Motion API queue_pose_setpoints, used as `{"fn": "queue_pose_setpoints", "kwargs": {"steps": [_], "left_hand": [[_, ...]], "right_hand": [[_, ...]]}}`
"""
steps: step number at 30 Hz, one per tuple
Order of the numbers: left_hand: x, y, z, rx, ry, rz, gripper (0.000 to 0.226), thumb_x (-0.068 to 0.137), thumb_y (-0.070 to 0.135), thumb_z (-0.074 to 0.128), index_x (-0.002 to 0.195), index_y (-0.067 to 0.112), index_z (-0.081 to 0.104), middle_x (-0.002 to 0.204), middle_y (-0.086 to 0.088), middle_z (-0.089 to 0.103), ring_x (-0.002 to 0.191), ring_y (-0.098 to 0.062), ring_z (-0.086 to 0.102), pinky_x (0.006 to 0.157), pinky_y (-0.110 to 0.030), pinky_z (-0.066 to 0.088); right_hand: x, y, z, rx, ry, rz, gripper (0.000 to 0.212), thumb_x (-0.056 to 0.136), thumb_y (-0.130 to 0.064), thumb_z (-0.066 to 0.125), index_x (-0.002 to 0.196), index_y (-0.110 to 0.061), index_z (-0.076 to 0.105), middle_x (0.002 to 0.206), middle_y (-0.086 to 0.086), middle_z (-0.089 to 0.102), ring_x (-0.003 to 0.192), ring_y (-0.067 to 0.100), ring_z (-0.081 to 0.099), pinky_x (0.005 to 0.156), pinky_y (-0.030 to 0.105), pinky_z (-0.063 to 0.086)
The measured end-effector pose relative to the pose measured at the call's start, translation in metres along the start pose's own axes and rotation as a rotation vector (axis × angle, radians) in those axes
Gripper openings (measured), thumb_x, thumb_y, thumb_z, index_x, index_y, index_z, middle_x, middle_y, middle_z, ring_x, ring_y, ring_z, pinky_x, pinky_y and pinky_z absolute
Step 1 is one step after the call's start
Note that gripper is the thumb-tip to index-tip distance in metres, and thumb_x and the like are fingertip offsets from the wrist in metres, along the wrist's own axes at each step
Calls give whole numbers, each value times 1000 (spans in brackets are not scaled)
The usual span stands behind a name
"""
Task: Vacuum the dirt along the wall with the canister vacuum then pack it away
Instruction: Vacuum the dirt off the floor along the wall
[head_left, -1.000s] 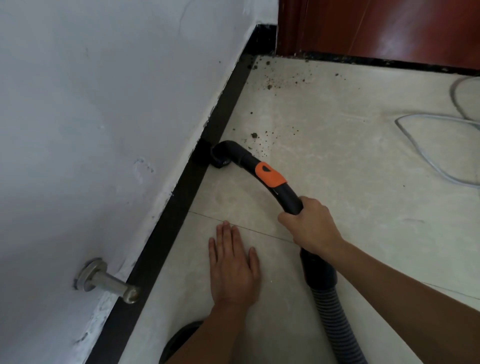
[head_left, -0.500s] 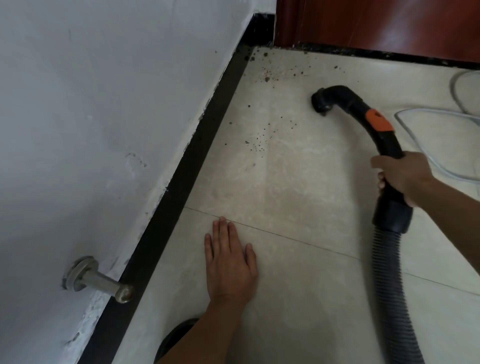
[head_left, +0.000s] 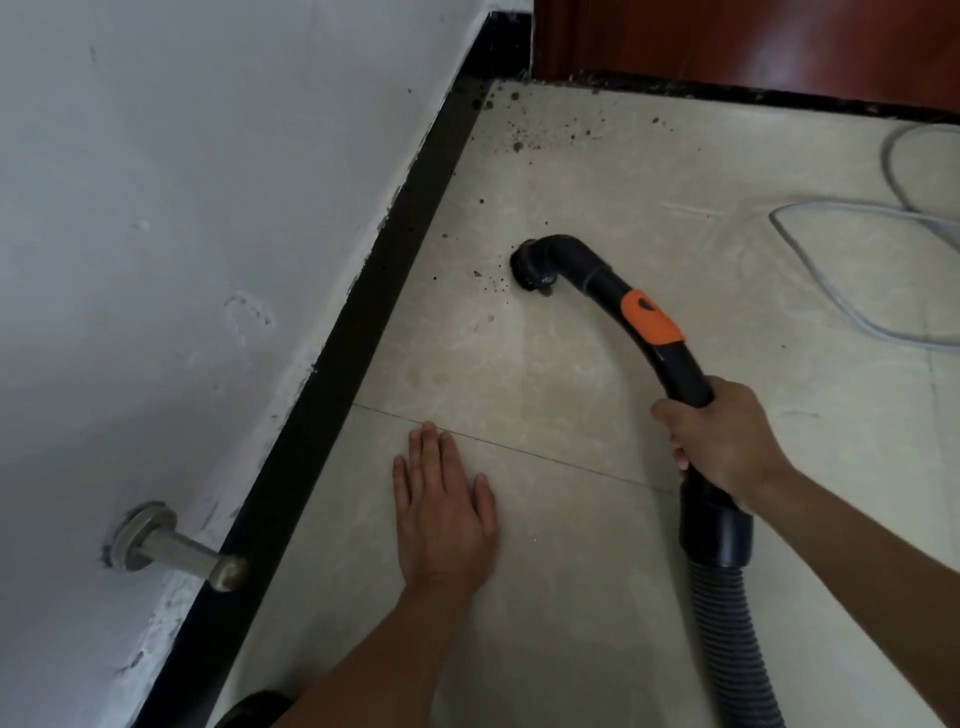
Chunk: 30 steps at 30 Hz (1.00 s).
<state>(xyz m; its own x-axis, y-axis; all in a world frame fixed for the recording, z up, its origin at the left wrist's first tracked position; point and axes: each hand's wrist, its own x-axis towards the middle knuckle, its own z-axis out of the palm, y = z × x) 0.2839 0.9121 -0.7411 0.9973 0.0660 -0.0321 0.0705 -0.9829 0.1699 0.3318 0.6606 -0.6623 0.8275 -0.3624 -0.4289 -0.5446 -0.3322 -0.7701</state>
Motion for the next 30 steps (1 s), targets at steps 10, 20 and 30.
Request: {"fn": "queue_pose_setpoints", "kwargs": {"steps": [10,20,30], "left_hand": [[0,0,-1,0,4,15,66,94,39,24,145,-1,36,154,-16,33,146,-26,23,118,-42,12],[0,0,-2,-8,-5,1,66,96,41,23,147,2,32,157,-14,27,148,-23,16,118,-42,11],[1,0,-1,0,-11,6,65,96,41,25,146,1,34,156,-15,29,147,-24,18,117,-42,12]], "right_hand": [[40,-7,-17,77,120,70,11,80,-15,71,78,-10,62,58,11,57,42,23,49,49,33,46],[26,-22,13,58,-5,24,10,80,-13,69,81,-9,60,57,9,56,46,24,51,51,32,46],[-23,12,6,28,4,33,9,81,-6,67,78,-6,58,53,9,57,44,23,50,49,33,46]]}}
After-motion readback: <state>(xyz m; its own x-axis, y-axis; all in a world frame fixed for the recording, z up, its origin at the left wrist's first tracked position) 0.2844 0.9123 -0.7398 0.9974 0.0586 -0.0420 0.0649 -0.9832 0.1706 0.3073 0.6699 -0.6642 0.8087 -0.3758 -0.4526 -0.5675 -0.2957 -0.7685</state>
